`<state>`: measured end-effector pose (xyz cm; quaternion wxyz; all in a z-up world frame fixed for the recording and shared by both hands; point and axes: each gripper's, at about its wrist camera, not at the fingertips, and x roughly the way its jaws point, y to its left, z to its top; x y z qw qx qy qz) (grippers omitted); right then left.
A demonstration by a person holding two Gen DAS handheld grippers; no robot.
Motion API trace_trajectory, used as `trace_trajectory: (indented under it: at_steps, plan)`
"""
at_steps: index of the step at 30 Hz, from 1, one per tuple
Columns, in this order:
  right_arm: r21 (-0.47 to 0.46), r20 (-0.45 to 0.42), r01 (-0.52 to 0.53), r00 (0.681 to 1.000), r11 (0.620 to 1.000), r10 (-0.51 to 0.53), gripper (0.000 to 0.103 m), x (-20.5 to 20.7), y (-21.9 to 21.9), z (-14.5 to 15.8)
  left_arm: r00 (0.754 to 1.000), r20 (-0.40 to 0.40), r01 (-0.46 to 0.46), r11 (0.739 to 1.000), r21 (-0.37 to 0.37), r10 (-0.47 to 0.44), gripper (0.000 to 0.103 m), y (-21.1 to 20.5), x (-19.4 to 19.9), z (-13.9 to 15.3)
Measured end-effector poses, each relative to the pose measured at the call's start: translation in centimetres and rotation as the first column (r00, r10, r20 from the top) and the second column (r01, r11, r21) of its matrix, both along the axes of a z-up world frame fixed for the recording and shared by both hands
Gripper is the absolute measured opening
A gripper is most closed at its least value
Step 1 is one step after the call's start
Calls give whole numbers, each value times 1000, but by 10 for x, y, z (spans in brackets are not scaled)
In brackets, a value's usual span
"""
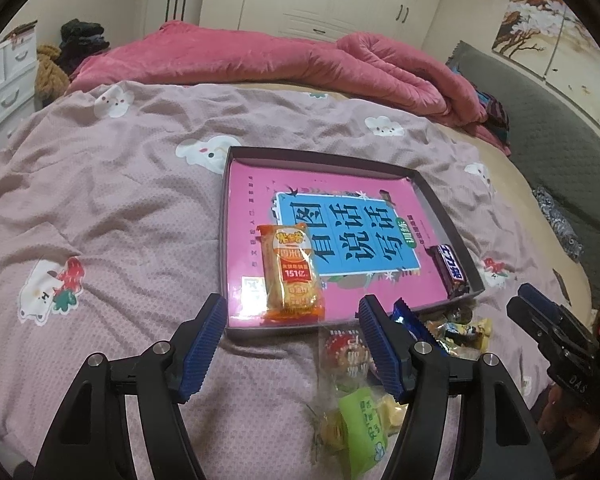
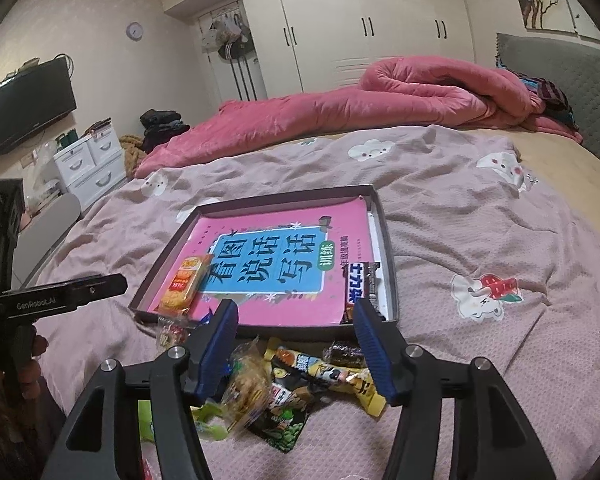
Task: Organize snacks
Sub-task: 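Open both tools, releasing the snacks in the tray, and withdraw, then grasp the clear cake bag with the left tool while the right tool grasps the cracker pack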
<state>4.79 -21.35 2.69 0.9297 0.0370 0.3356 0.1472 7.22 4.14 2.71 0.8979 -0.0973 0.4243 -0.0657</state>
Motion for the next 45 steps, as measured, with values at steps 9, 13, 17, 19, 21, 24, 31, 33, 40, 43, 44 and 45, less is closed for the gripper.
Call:
trace_trajectory:
  at_steps: [9,13,17,19,21,24,31,33,40,43,44,45]
  plan:
    - [-39,-7,-44,999,998,43,60,-9,12,-4,1000,-11,9,1000,12,-9,70,-3,-6,-1]
    - [-60,-7,-62,998,996,61,60,-13,17,-6,1000,-19,17,1000,20,-17,70,-6,-9,-2]
    - [-74,-15,-77,997,994,77,60,-16,20,-9,999,-27,24,999,25,-23,70,-8,-11,-4]
    - [-89,-21,-92,996,992,90,60,-19,23,-12,999,-32,28,999,27,-27,70,-10,-12,-5]
    - [-101,-30,-103,994,989,101,60,-20,25,-14,999,-37,31,999,29,-30,70,-11,-13,-7]
    - [-121,-45,-124,992,985,119,60,-22,31,-20,998,-47,37,999,34,-36,70,-13,-14,-9]
    - [-179,-64,-179,983,967,170,60,-28,45,-29,996,-71,54,997,47,-50,70,-18,-15,-17]
    - [-191,-69,-185,982,964,175,60,-29,47,-32,995,-78,59,997,49,-55,70,-19,-15,-19]
    - [-218,-79,-194,980,956,181,60,-29,49,-39,992,-106,80,996,49,-75,70,-26,-14,-29]
    - [-235,-80,-202,979,951,188,60,-29,51,-42,989,-120,88,995,51,-81,70,-30,-13,-34]
    - [-243,-80,-205,978,948,191,60,-29,52,-43,989,-123,90,995,50,-84,70,-31,-13,-36]
    - [-250,-79,-208,978,946,194,60,-30,53,-43,988,-128,94,994,50,-87,70,-33,-13,-37]
